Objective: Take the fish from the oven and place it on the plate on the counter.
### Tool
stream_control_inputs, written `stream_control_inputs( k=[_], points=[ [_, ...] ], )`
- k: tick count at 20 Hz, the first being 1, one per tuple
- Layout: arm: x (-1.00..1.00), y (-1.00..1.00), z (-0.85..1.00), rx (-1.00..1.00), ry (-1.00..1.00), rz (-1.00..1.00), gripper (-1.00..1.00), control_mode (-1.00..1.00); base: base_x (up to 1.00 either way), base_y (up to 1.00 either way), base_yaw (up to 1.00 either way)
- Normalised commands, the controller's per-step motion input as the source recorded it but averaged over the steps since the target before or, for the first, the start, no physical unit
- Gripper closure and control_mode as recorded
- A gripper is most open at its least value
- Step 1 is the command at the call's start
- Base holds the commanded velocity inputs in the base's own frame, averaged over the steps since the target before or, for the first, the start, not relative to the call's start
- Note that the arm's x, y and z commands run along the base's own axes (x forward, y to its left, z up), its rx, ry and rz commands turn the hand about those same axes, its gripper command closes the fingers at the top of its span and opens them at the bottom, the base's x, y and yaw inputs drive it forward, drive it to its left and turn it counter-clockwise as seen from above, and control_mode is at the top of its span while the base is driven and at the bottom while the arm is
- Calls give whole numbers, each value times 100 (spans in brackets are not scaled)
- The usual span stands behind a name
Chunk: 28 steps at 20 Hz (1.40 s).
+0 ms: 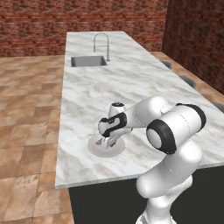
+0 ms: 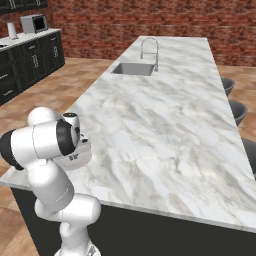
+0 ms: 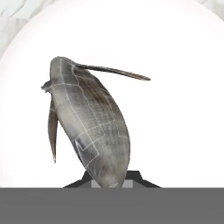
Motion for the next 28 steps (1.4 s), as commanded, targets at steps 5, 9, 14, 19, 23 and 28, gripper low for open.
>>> stream_control_inputs(
  k=[5,9,14,19,23,28],
  points=[
    [0,0,0,0,0,0,-100,-100,0,0,0],
    [0,0,0,0,0,0,-100,-100,0,0,0],
    [0,0,0,0,0,0,-100,-100,0,0,0],
    [-2,0,13,0,0,0,-100,-100,0,0,0],
    [-30,-8,61,1,-1,0,-100,-100,0,0,0],
    [-54,-12,85,7,-8,3,-100,-100,0,0,0]
  ],
)
